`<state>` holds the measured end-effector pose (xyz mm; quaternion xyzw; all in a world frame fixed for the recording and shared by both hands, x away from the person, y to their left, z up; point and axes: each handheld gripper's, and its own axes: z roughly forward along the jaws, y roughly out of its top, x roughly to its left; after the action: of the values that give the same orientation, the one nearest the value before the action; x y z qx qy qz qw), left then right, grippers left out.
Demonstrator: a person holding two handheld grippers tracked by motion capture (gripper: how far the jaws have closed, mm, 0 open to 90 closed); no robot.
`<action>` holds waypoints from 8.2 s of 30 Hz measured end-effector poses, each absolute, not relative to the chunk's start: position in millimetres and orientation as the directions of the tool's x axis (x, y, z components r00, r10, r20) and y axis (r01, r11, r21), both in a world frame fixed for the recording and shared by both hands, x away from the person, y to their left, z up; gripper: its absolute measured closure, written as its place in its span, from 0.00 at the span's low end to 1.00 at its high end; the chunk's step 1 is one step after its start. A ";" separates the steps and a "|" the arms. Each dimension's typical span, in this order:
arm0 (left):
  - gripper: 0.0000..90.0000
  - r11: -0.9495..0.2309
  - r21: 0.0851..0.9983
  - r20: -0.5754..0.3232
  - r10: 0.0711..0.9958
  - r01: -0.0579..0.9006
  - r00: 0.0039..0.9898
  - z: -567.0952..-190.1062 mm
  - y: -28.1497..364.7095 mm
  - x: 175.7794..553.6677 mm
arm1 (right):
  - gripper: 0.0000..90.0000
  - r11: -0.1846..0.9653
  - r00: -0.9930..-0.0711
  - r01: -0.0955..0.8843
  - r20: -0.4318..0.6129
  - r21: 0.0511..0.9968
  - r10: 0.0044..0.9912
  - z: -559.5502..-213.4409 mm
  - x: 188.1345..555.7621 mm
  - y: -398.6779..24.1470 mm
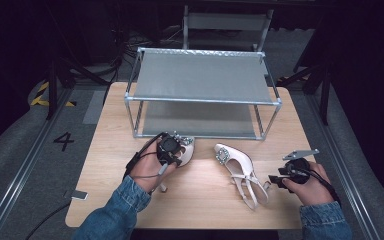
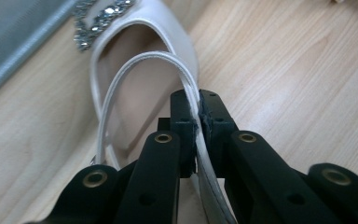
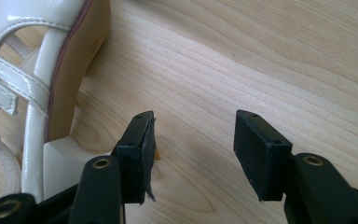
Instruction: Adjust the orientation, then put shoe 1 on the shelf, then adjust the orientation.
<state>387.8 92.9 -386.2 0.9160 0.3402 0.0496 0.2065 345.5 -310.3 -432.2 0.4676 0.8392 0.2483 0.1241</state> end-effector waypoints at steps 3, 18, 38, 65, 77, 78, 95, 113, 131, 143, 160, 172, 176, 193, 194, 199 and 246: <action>0.95 -0.682 0.422 -0.042 0.643 0.597 0.765 -380.7 94.8 390.2 | 0.55 0.436 -0.528 0.722 0.022 0.538 0.849 -430.9 344.7 -310.9; 0.95 -0.668 0.474 0.004 0.654 0.574 0.757 -364.2 88.9 422.4 | 0.55 0.456 -0.545 0.722 0.022 0.520 0.838 -438.2 344.3 -301.4; 0.95 -0.620 0.527 0.042 0.703 0.581 0.710 -371.1 81.1 474.7 | 0.55 0.458 -0.546 0.724 0.024 0.516 0.837 -439.5 344.8 -302.5; 0.93 -0.595 0.544 0.040 0.722 0.591 0.691 -399.9 68.6 480.9 | 0.55 0.433 -0.536 0.717 0.035 0.547 0.843 -430.8 342.8 -308.8; 0.47 -0.513 0.678 0.016 0.726 0.526 0.687 -376.8 76.5 459.4 | 0.54 0.434 -0.538 0.714 0.034 0.549 0.842 -430.9 344.3 -309.8; 0.46 -0.502 0.683 0.004 0.728 0.530 0.685 -372.4 80.1 455.7 | 0.54 0.435 -0.539 0.714 0.034 0.548 0.842 -430.8 344.3 -309.6; 0.43 -0.527 0.596 -0.060 0.724 0.606 0.687 -367.7 135.8 412.6 | 0.54 0.430 -0.533 0.720 0.037 0.545 0.845 -431.4 344.7 -307.1; 0.56 -0.655 0.491 -0.062 0.632 0.575 0.772 -423.7 138.1 425.2 | 0.54 0.434 -0.533 0.721 0.032 0.540 0.845 -433.3 344.1 -310.3; 0.81 -0.633 0.588 -0.057 0.589 0.504 0.806 -448.1 112.6 429.1 | 0.54 0.432 -0.529 0.726 0.033 0.535 0.848 -434.3 343.6 -312.3; 0.88 -0.621 0.621 -0.052 0.576 0.478 0.816 -447.4 89.1 430.6 | 0.54 0.404 -0.501 0.744 0.044 0.533 0.864 -435.9 335.2 -322.4; 0.90 -0.564 0.645 -0.058 0.636 0.515 0.769 -432.6 83.2 436.4 | 0.54 0.409 -0.506 0.733 0.034 0.543 0.862 -433.7 338.8 -320.7; 0.90 -0.493 0.694 -0.038 0.702 0.524 0.711 -422.9 82.7 462.3 | 0.54 0.412 -0.509 0.728 0.031 0.548 0.860 -433.6 340.9 -318.3; 0.89 -0.470 0.715 -0.035 0.716 0.518 0.697 -423.2 83.6 472.9 | 0.55 0.412 -0.510 0.725 0.029 0.552 0.859 -433.5 341.0 -318.5; 0.89 -0.472 0.715 0.012 0.745 0.515 0.667 -445.2 80.1 512.7 | 0.55 0.403 -0.507 0.711 0.022 0.577 0.862 -430.2 336.8 -322.7; 0.89 -0.470 0.709 0.001 0.747 0.526 0.665 -447.8 80.1 514.6 | 0.55 0.399 -0.503 0.712 0.024 0.577 0.864 -430.1 336.1 -322.8; 0.89 -0.437 0.682 -0.042 0.776 0.586 0.629 -457.8 73.6 513.4 | 0.55 0.390 -0.498 0.713 0.029 0.583 0.867 -428.4 331.7 -324.4; 0.53 -0.464 0.645 -0.098 0.738 0.607 0.668 -400.8 131.2 411.7 | 0.64 0.464 -0.625 0.647 0.072 0.605 0.777 -383.7 347.3 -273.9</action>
<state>411.7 131.2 -400.8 0.8500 0.3955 0.0976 0.3339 347.3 -273.9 -383.7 0.4193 0.8488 0.3035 0.1076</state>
